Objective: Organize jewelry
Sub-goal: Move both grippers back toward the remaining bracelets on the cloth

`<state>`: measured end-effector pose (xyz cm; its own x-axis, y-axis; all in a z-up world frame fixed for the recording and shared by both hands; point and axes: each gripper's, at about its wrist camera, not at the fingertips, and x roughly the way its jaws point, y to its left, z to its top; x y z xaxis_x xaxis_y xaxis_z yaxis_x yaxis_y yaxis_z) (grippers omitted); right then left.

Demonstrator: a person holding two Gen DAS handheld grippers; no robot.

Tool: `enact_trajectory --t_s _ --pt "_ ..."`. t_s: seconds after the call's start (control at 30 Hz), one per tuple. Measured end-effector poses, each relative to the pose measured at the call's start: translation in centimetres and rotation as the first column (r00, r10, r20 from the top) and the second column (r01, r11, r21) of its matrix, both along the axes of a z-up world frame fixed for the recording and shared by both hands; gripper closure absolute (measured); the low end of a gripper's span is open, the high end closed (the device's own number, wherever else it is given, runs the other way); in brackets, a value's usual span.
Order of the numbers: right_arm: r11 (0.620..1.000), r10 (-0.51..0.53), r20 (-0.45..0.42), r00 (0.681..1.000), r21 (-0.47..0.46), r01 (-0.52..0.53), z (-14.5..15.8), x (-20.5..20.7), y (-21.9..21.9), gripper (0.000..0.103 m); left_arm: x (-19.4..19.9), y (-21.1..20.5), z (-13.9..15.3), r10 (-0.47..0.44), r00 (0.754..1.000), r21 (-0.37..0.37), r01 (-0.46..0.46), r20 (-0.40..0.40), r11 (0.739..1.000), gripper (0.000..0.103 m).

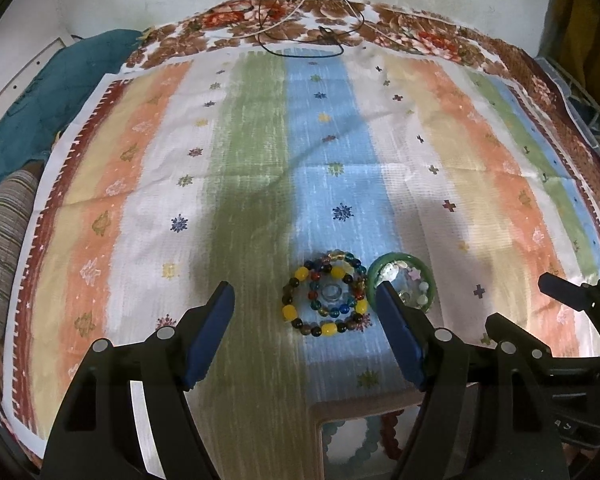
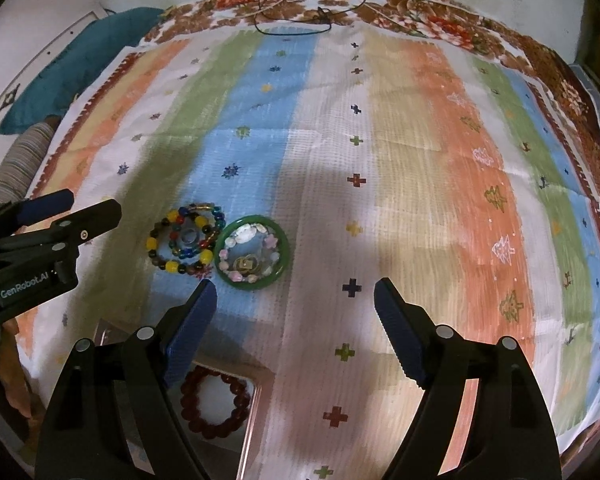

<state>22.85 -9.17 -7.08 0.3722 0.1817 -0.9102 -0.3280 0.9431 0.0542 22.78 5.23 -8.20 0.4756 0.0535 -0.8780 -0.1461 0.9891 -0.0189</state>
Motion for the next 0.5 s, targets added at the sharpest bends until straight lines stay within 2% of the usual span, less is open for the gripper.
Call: enact_trajectory --t_s 0.5 --pt "1.000 0.009 -0.026 1.000 -0.025 -0.010 -2.0 2.2 0.9 0.022 2.7 1.1 -3.0 -0.010 0.998 -0.032 0.008 -0.058 0.999 0.031"
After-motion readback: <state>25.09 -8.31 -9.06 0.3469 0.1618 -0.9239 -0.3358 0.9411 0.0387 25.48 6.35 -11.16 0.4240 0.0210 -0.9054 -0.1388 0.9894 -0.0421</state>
